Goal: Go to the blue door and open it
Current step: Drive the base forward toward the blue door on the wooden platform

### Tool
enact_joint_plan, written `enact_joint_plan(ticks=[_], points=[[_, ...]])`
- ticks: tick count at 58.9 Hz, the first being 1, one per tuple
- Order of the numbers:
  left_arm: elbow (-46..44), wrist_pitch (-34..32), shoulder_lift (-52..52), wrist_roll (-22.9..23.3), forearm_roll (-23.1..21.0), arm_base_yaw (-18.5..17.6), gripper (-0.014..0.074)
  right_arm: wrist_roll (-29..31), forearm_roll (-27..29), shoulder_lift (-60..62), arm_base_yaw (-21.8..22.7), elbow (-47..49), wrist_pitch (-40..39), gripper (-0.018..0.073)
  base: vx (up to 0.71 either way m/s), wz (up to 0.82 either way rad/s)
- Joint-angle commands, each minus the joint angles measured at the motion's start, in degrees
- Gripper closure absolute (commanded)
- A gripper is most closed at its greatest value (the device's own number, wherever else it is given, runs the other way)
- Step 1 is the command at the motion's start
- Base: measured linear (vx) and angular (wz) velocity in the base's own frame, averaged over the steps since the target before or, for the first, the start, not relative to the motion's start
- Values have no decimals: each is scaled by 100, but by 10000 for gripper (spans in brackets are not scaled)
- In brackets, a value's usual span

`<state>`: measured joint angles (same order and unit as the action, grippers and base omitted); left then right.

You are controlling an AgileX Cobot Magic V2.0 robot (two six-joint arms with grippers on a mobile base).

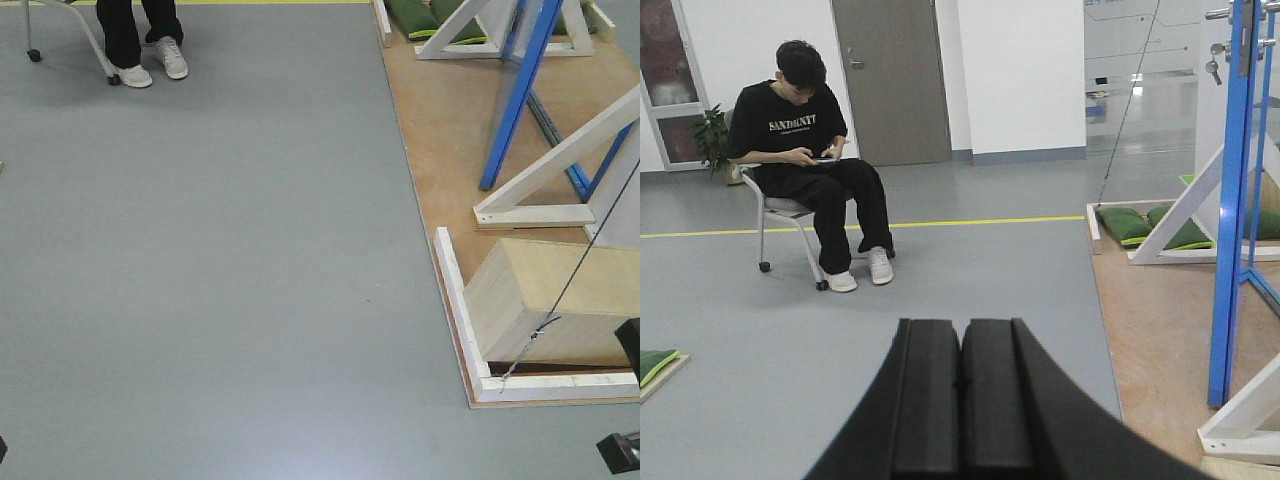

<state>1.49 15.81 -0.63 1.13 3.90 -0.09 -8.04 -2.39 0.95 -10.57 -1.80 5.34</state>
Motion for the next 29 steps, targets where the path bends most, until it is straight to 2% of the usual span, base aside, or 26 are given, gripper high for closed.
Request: enact_joint_plan(ticks=[1, 29], points=[[-149, -489, -77, 39, -12, -36, 524, 15, -48, -21, -7, -2, -478, 547, 0, 0], [-149, -489, -77, 39, -12, -36, 524, 15, -48, -21, -7, -2, -479, 547, 0, 0]])
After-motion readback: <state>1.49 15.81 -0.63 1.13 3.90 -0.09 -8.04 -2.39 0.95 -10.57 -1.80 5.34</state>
